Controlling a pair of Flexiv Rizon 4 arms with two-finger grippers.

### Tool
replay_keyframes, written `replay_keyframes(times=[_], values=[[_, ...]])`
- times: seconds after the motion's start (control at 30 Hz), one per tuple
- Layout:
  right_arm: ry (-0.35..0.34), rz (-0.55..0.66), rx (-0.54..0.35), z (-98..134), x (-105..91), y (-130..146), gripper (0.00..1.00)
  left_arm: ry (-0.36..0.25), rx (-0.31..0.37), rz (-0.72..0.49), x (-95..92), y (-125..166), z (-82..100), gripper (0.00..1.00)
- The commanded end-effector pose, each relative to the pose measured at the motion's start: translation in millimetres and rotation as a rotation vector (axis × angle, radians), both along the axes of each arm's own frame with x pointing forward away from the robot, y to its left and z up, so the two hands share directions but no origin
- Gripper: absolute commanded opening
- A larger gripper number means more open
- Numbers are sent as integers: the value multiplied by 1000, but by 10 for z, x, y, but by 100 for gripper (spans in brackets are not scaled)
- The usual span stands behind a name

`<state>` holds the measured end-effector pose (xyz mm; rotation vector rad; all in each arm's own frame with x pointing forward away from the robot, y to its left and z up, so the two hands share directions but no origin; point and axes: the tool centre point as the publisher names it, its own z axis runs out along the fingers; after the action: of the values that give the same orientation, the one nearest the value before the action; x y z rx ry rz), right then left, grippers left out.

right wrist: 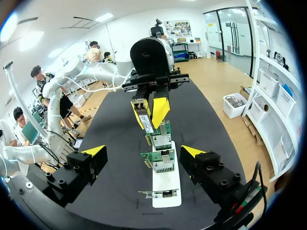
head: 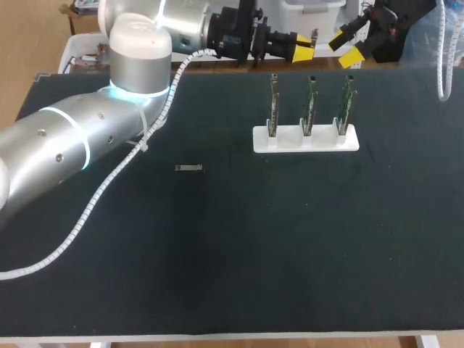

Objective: Pick up the optical module with the left hand, and insert it into the network port with the right hand.

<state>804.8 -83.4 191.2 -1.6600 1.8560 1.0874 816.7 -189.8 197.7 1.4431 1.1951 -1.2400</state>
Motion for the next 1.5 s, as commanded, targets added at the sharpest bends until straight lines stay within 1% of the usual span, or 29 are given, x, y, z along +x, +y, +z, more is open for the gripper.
replay_keyframes(times=[0.03,0.07,0.1,0.27,0.37,0.5,1.03,1.5], values=[[255,302,76,8,82,-2,100,-4,2,-33,153,-81,-11,0],[255,302,76,8,82,-2,100,-21,13,-36,157,-88,-7,0],[255,302,76,8,82,-2,100,-25,16,-35,157,-90,-6,0],[255,302,76,8,82,-2,100,-5,20,-22,174,-98,-34,0],[255,302,76,8,82,-2,100,-10,23,-22,170,-106,-38,0],[255,302,76,8,82,-2,100,0,24,-19,184,-103,-68,0],[255,302,76,8,82,-2,100,3,17,-34,219,-156,-62,0],[255,302,76,8,82,-2,100,15,19,-30,260,-116,-112,0]])
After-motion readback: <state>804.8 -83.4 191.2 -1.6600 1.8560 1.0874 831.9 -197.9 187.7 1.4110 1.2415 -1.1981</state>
